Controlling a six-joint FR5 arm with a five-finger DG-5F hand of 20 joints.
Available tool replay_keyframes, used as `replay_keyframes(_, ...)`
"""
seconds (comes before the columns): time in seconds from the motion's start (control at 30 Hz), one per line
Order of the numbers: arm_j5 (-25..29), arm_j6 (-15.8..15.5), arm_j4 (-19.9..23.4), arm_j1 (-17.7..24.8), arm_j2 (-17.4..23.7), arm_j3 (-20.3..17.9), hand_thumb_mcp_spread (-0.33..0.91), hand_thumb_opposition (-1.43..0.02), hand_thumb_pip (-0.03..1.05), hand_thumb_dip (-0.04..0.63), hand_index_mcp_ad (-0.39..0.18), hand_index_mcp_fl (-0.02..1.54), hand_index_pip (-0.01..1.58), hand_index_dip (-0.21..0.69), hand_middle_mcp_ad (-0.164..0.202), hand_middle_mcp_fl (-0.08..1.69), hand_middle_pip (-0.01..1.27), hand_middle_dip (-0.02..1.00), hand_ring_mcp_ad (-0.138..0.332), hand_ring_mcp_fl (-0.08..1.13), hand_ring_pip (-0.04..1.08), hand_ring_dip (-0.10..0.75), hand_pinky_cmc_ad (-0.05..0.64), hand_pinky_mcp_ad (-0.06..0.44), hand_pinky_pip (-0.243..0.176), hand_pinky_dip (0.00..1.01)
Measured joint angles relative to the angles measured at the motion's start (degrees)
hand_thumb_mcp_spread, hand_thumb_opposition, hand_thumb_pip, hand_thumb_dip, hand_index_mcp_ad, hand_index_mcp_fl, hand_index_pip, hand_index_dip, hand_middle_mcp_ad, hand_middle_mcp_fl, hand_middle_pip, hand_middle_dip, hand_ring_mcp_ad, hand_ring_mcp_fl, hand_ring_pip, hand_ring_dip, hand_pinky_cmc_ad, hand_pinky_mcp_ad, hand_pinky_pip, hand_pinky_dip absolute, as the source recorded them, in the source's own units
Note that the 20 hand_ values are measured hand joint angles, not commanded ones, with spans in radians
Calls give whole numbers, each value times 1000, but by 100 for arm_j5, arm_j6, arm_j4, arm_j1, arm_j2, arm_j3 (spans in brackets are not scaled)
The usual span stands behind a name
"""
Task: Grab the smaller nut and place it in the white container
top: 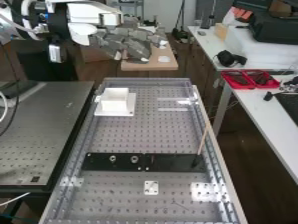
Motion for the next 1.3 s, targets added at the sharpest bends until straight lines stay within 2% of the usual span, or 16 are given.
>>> replay_keyframes(0.1, 555, 80, -50, 56, 30, 9, 374, -808, 623, 237, -190, 19, 1140, 84, 59, 145, 129, 206, 108, 3, 98, 87, 333, 278, -28, 429)
replay_keyframes(0.17, 928, 216, -72, 94, 39, 7, 351, -791, 623, 236, -180, 24, 1115, 75, 63, 145, 129, 206, 110, 3, 98, 87, 333, 278, -44, 463)
replay_keyframes(0.3, 1171, 469, -73, 109, 39, -8, 340, -778, 623, 230, -176, 17, 1066, 63, 65, 145, 129, 206, 113, 3, 98, 87, 333, 278, -58, 475)
replay_keyframes(0.43, 1196, 664, -91, 64, 25, -22, 332, -777, 623, 220, -169, 19, 1052, 61, 68, 145, 131, 206, 113, 3, 101, 87, 333, 279, -61, 492)
replay_keyframes(0.63, 1022, 741, -128, -18, -37, 5, 332, -780, 620, 220, -168, 21, 1030, 54, 68, 148, 131, 206, 113, 3, 99, 87, 333, 279, -61, 506)
replay_keyframes(1.23, 850, 636, -125, -67, -53, 7, 332, -777, 613, 223, -168, 21, 1018, 54, 65, 145, 131, 206, 112, 3, 99, 87, 340, 279, -63, 506)
replay_keyframes(1.3, 852, 636, -125, -63, -51, 6, 332, -777, 613, 223, -168, 21, 1018, 54, 68, 145, 131, 206, 112, 3, 99, 87, 344, 279, -75, 504)
